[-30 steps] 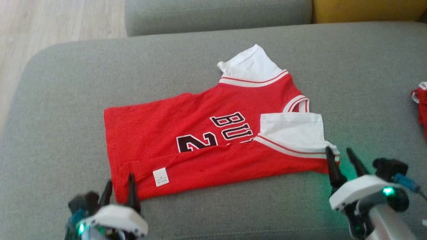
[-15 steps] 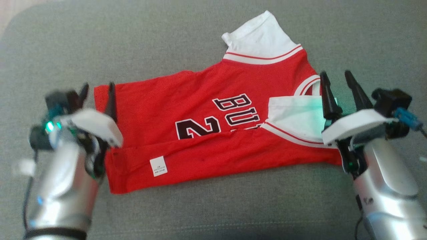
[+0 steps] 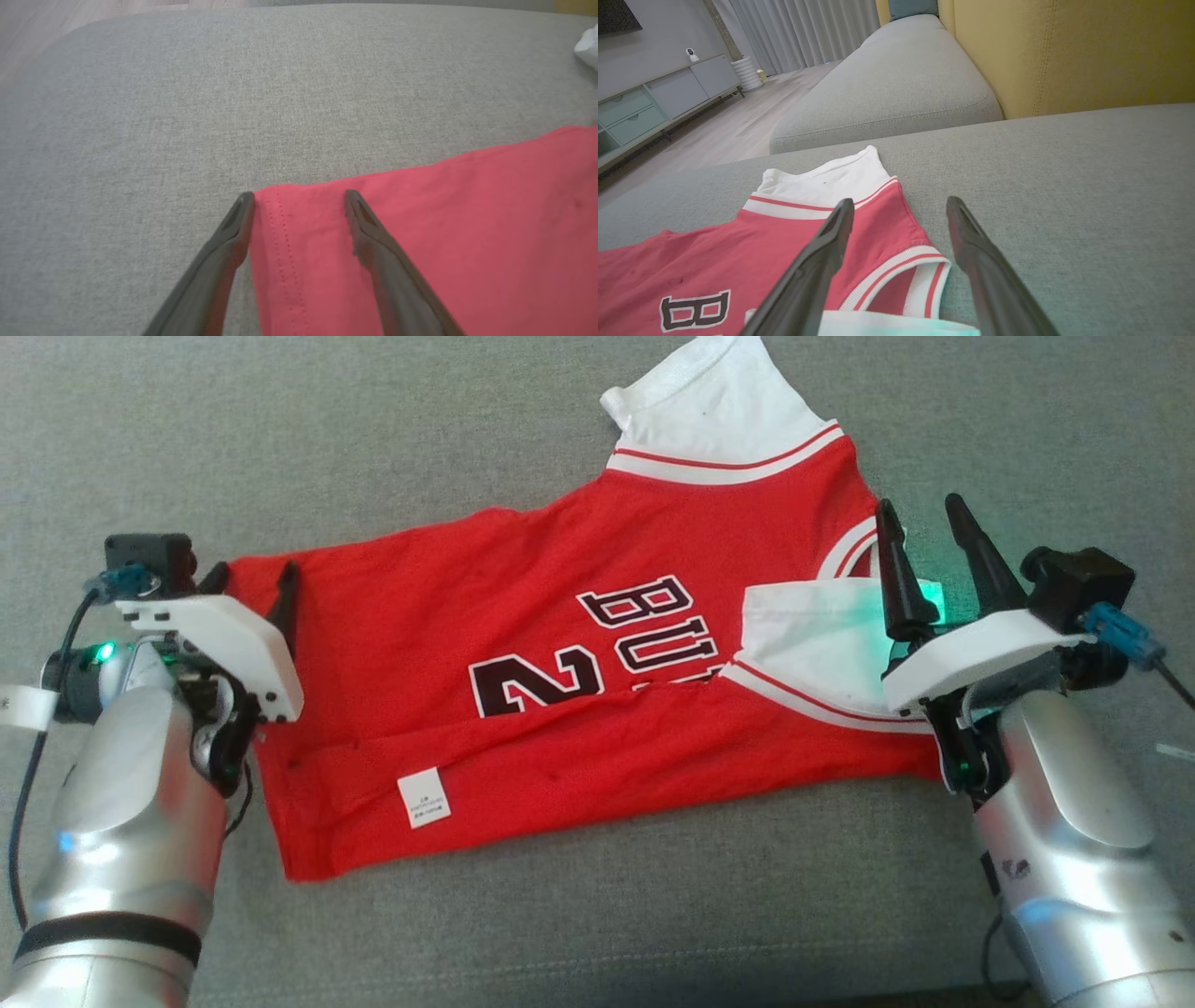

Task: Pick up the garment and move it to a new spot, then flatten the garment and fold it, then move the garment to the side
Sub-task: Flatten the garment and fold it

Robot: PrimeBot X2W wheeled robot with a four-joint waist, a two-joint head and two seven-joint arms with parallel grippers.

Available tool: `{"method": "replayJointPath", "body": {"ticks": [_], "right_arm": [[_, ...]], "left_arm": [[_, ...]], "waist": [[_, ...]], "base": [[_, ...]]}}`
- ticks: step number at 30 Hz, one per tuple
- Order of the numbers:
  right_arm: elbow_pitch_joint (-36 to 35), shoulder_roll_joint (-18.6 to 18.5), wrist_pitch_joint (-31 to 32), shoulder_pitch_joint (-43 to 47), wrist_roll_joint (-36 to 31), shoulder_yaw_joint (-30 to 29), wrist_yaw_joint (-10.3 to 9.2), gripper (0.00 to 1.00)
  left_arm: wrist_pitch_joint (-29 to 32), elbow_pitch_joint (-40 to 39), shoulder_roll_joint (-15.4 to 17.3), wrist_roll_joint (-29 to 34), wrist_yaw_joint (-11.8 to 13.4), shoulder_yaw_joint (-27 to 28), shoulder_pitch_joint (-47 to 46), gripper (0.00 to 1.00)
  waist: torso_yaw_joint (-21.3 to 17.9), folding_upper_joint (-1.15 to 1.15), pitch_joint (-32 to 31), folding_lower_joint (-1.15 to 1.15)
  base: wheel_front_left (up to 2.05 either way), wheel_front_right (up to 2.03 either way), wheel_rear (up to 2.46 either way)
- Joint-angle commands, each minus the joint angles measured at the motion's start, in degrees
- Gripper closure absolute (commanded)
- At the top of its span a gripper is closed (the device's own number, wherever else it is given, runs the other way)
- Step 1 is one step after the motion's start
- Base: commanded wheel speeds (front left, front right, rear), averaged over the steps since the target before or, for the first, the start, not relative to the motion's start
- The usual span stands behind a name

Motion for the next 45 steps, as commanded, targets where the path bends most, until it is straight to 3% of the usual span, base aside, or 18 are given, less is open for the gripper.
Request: {"method": "replayJointPath", "body": {"ticks": [1,9,10,12,21,37,44,45], "right_arm": [[-1.2,0.6,-0.9,-1.9,0.4,0.9,-0.05,0.0],[0.3,1.0,-1.3,-3.5,0.4,1.2,-0.05,0.0],[0.4,0.9,-1.2,-4.0,0.3,1.3,-0.05,0.0],[0.8,0.7,-0.9,-5.0,0.3,1.3,-0.05,0.0],[4.6,-1.7,3.1,-13.9,-0.8,0.3,-0.05,0.0],[22.3,-6.1,14.6,-34.1,-6.6,0.2,-0.05,0.0],[29.2,-6.7,17.7,-38.6,-9.6,0.7,-0.05,0.0],[30.0,-6.7,18.3,-38.9,-9.9,1.0,-0.05,0.07]], "left_arm": [[0.2,-1.1,2.8,-0.7,-0.3,1.3,-1.9,0.0],[2.2,0.0,2.7,-2.6,-1.6,0.1,-1.8,0.0],[2.3,0.1,2.9,-2.6,-1.6,-0.2,-1.9,0.14],[2.6,0.0,3.1,-2.5,-1.8,-0.9,-2.2,1.0],[0.5,-1.4,2.3,-2.6,-2.1,-2.9,-4.1,1.0],[-4.7,-4.1,-3.5,-2.8,-2.2,-6.9,-9.5,1.0],[-6.5,-3.3,-5.2,-3.5,-2.3,-8.6,-10.9,1.0],[-6.7,-3.1,-5.3,-3.6,-2.3,-8.8,-11.1,1.0]], "waist": [[0.2,0.0,-0.1,0.0],[0.7,0.0,0.6,0.0],[0.7,0.0,0.8,0.0],[0.8,0.0,1.2,0.0],[3.6,0.0,3.7,0.0],[13.0,0.0,10.5,0.0],[15.1,0.0,12.1,0.0],[15.2,0.0,12.2,0.0]], "base": [[0.0,0.0,0.0],[0.0,0.0,0.0],[0.0,0.0,0.0],[0.0,0.0,0.0],[0.0,0.0,0.0],[0.0,0.0,0.0],[0.0,0.0,0.0],[0.0,0.0,0.0]]}}
